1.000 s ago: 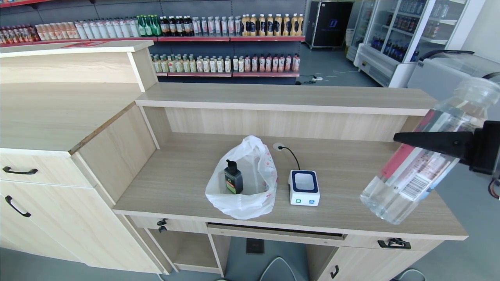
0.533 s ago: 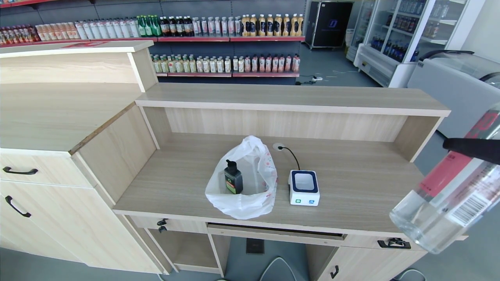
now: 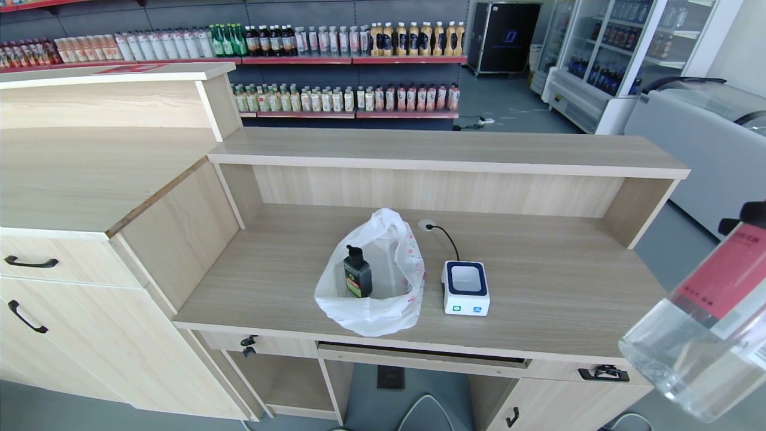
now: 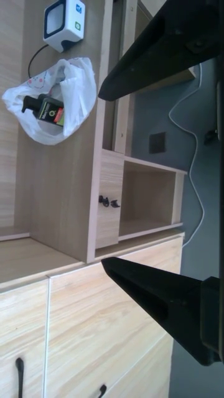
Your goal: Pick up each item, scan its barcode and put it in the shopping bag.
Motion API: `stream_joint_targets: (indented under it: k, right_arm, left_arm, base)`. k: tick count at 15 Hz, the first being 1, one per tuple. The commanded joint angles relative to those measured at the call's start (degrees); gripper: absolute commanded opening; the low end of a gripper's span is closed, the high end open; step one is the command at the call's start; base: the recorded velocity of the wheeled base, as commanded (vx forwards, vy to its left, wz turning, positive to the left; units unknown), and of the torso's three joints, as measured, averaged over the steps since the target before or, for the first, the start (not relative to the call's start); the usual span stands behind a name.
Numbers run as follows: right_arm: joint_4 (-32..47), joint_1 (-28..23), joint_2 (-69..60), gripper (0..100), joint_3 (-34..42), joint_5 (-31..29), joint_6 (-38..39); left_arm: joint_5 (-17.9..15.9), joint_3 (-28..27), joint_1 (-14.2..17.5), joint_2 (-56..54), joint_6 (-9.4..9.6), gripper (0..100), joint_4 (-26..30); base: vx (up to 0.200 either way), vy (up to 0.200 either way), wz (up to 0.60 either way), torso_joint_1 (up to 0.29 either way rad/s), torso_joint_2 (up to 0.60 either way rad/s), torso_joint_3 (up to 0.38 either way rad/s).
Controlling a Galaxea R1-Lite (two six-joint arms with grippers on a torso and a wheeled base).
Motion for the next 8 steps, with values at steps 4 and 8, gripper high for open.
stream_joint_targets:
  k: [4,8]
  right_arm:
    - [2.8,1.3,-1.9,0,-0.5,3.1,0.0]
    - [3.6,1.3,-2.7,0,-1.2,3.4,0.0]
  left_arm:
    - [0.0,0.0,0.0,0.1,-0.04,100,0.0]
    - [0.0,0.0,0.0,0.1,-0.04,100,0.0]
  base:
    - [0.0,0.0,0.0,0.0,0.0,0.0]
    - [0.0,0.0,0.0,0.0,0.0,0.0]
